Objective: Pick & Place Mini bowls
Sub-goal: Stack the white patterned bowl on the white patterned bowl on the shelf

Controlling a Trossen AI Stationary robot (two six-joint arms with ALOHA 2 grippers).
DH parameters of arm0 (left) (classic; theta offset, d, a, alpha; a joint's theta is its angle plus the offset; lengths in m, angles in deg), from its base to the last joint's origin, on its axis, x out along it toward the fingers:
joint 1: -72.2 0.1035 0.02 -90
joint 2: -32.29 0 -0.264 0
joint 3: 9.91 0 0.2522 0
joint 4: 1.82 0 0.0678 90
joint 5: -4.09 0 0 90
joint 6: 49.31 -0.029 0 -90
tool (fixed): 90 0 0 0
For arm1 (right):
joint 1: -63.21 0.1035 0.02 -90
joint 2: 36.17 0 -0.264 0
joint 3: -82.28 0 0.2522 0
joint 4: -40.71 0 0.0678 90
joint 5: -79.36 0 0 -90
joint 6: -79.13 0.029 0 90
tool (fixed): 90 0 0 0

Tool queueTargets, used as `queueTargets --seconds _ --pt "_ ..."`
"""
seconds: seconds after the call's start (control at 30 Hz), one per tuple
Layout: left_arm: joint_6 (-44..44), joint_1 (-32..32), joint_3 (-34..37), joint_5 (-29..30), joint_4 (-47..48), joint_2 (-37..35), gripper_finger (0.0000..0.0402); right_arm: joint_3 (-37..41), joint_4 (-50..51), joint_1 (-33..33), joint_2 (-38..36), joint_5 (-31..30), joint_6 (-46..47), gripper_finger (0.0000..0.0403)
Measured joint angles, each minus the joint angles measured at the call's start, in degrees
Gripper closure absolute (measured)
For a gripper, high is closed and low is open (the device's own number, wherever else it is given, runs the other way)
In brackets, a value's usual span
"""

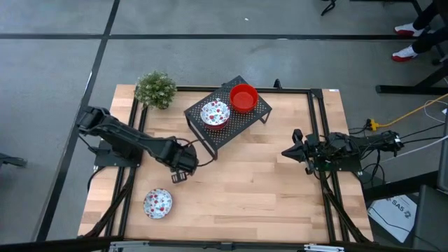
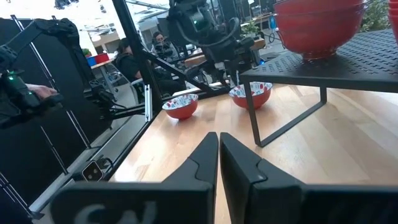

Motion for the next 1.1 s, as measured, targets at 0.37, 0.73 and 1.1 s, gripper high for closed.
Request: queueTargets --seconds 0.37,0.73,1.1 --pt "5.61 -4.95 2.05 1.53 -0.92 -0.09 0.0267 0.0 0.0 0.0 0.0 0.0 -0.01 0.0384" --pt "9.31 -5.15 7.6 1.68 -7.07 -0.09 0.0251 0.0 0.0 0.0 0.0 -0.01 -0.03 0.0384" --pt "10.38 -5.14 9.75 5.13 -8.26 -0.09 0.0299 0.0 0.0 0.0 0.0 -0.01 -0.03 0.0384"
